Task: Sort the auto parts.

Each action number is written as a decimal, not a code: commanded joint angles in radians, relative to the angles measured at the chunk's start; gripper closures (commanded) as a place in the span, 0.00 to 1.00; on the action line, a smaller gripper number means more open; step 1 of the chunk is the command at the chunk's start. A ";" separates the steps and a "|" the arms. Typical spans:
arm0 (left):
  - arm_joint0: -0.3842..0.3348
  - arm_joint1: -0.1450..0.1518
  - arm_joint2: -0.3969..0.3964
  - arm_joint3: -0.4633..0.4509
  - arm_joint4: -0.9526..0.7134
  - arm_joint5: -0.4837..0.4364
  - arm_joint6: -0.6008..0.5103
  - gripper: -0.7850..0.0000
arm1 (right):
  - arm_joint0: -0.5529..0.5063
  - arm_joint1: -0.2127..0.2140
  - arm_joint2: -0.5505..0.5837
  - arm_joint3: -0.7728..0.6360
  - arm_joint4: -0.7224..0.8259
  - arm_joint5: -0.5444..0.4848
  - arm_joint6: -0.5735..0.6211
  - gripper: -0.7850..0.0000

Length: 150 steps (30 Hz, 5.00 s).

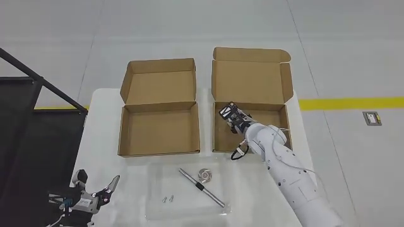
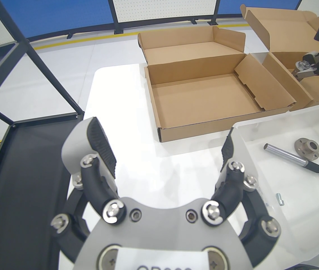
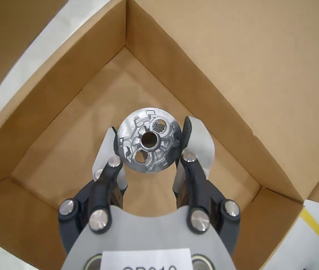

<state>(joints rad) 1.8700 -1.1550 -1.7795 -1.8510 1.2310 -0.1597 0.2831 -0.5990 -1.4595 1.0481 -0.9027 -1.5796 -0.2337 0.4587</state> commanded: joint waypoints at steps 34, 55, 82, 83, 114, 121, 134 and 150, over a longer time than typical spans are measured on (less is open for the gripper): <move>0.000 0.000 0.000 0.000 0.000 0.000 0.000 0.00 | -0.584 0.100 -0.082 -0.989 -0.343 -0.495 0.103 0.00; 0.000 0.000 0.000 0.000 0.000 0.000 0.000 0.00 | -0.523 0.085 -0.155 -0.873 -0.398 -0.437 0.137 0.52; 0.000 0.000 0.000 0.000 0.000 0.000 0.000 0.00 | -0.296 -0.030 -0.299 -0.569 0.029 -0.431 0.601 0.76; 0.000 0.000 0.000 0.000 0.000 0.000 0.000 0.00 | -0.289 -0.033 -0.301 -0.557 0.041 -0.431 0.612 0.74; 0.000 0.000 0.000 0.000 0.000 0.000 0.000 0.00 | -0.215 -0.050 -0.268 -0.436 0.051 -0.310 0.630 0.55; 0.000 0.000 0.000 0.000 0.000 0.000 0.000 0.00 | -0.195 -0.056 -0.272 -0.397 0.065 -0.317 0.625 0.59; 0.000 0.000 0.000 0.000 0.000 0.000 0.000 0.00 | -0.178 -0.062 -0.273 -0.347 0.085 -0.324 0.615 0.71; 0.000 0.000 0.000 0.000 0.000 0.000 0.000 0.00 | -0.306 -0.013 -0.196 -0.654 0.012 -0.434 0.520 1.00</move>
<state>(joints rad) 1.8700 -1.1550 -1.7795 -1.8510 1.2310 -0.1597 0.2831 -0.8809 -1.4812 0.8359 -1.5009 -1.5548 -0.6505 0.9961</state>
